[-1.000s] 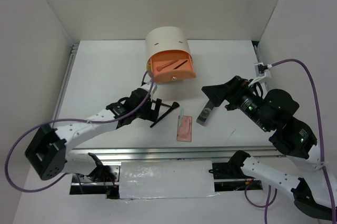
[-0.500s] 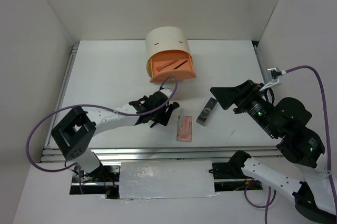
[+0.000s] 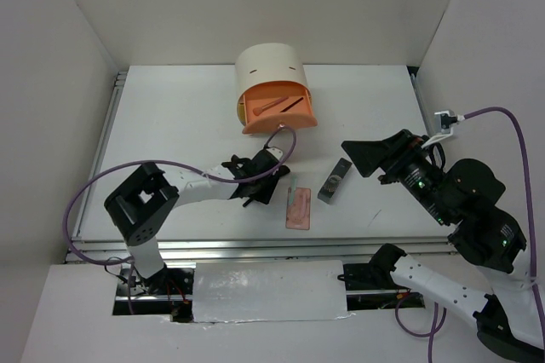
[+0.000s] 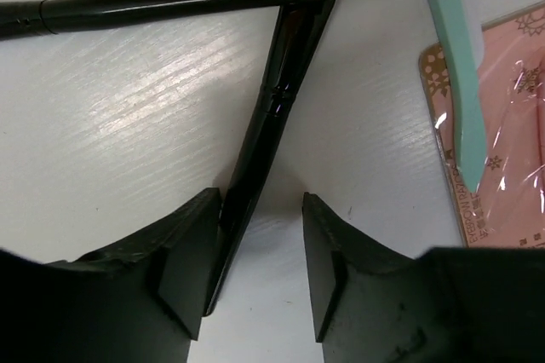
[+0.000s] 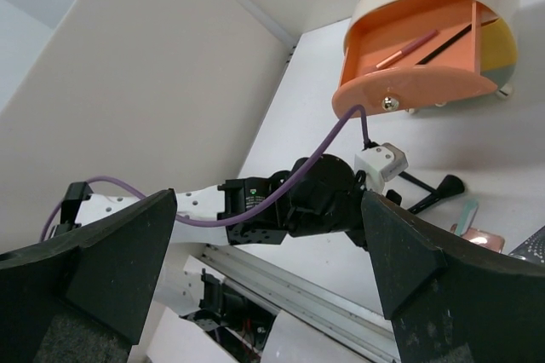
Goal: Organize the makeup
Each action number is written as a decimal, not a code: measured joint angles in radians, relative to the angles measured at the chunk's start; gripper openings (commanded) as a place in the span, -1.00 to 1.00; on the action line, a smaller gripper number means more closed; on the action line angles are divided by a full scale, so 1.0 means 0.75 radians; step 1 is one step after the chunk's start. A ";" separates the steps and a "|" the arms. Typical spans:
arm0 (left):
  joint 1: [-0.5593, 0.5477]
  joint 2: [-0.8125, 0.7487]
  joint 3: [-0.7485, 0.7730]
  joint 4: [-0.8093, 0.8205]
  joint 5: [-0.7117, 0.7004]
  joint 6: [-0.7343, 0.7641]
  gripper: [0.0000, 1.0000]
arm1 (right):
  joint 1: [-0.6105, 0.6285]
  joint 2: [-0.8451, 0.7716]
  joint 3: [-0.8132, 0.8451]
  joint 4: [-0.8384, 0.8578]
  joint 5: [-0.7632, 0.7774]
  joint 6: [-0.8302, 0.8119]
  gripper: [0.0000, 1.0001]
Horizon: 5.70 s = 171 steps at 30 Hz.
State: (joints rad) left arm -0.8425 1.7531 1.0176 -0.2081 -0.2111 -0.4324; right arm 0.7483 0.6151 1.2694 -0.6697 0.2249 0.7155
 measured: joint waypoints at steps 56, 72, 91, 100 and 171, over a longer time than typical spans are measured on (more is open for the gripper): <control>0.185 -0.196 0.896 -0.212 -0.019 0.893 -1.00 | 0.000 0.027 0.125 -0.012 -0.039 -0.035 0.93; 0.271 0.045 1.049 -0.145 0.136 0.945 -1.00 | 0.000 -0.011 0.125 -0.076 -0.024 -0.040 0.93; 0.276 -0.014 0.772 -0.045 0.124 0.744 0.07 | 0.000 0.001 0.125 -0.075 -0.006 -0.059 0.93; 0.275 -0.095 0.766 -0.034 0.083 0.715 0.99 | 0.000 0.001 0.122 -0.074 -0.007 -0.057 0.93; 0.303 0.198 0.349 -0.727 -0.331 -1.321 -0.54 | 0.000 -0.004 0.098 -0.075 -0.076 -0.104 0.94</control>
State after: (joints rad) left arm -0.6151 1.9018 1.2793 -0.7532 -0.4591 -1.4231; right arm 0.7483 0.6125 1.3426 -0.7261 0.1680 0.6373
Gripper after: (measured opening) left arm 0.327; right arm 0.970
